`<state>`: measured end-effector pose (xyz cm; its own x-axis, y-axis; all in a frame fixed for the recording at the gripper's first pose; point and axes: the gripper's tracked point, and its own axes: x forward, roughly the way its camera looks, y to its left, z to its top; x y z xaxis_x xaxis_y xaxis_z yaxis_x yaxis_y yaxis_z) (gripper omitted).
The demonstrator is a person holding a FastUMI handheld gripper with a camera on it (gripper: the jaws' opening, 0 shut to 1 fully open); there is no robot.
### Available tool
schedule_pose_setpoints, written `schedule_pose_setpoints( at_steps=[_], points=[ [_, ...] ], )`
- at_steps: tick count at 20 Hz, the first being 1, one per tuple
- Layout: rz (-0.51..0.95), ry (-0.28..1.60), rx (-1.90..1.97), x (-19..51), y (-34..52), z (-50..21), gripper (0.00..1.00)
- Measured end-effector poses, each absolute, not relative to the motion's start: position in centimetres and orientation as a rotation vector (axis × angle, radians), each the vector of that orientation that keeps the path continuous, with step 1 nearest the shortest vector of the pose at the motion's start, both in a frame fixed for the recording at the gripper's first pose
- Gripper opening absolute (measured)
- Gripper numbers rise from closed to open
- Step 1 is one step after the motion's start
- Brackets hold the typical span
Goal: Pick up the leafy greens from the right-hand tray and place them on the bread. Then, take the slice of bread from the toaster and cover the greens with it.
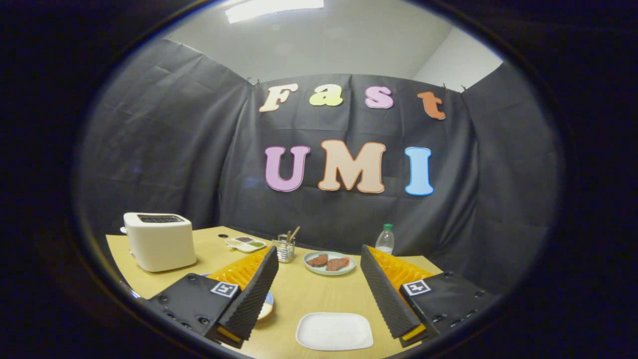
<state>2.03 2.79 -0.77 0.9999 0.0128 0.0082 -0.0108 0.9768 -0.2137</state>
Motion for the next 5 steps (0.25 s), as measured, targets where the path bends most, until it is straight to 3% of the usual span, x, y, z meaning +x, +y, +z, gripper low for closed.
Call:
schedule_pose_setpoints(
  at_steps=[5],
  points=[
    [-0.01, -0.005, -0.183, 1.0, 0.7, -1.2, 1.0]
  ],
)
